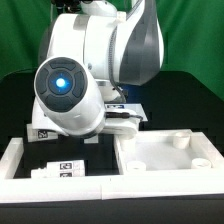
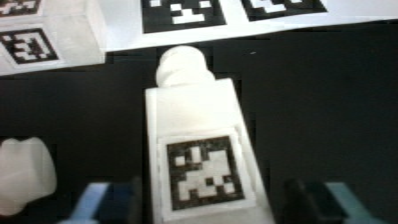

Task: Assemble one leg

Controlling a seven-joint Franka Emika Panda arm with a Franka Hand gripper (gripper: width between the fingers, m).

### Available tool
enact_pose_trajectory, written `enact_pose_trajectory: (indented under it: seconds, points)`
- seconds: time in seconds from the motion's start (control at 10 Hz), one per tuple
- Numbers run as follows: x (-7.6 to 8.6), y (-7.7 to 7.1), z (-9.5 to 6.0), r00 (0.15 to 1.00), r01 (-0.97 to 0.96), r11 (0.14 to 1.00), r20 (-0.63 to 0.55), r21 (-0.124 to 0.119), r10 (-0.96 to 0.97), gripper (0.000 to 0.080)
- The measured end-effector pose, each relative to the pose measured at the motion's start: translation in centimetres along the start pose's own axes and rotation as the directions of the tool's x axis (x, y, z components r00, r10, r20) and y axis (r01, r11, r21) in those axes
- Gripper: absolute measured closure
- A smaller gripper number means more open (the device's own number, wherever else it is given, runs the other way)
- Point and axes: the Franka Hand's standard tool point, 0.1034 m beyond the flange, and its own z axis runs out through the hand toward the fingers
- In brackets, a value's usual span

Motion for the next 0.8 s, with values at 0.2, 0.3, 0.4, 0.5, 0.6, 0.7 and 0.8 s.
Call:
enact_pose_trajectory:
  seconds: [0.2, 0.3, 0.4, 0.5, 0.6, 0.7, 0.8]
  points:
    - [0.0, 0.0, 0.0, 1.0, 0.0, 1.0, -0.002, 0.0, 0.0, 0.0515]
    - [0.0, 0.0, 0.0, 1.0, 0.0, 1.0, -0.002, 0.0, 0.0, 0.0515]
    - [0.0, 0.0, 0.0, 1.0, 0.0, 1.0, -0.002, 0.0, 0.0, 0.0515]
    - [0.0, 0.0, 0.0, 1.0, 0.0, 1.0, -0.003, 0.0, 0.0, 0.0515]
    - [-0.5, -0.1, -0.8, 1.0, 0.005, 1.0, -0.001, 0.003, -0.005, 0.0515]
    - [-1.8, -0.4, -2.4, 1.0, 0.011, 1.0, -0.012, 0.01, -0.011, 0.0515]
    - [-2.8, -0.6, -3.8, 1.0, 0.017, 1.0, -0.024, 0.015, -0.016, 0.0515]
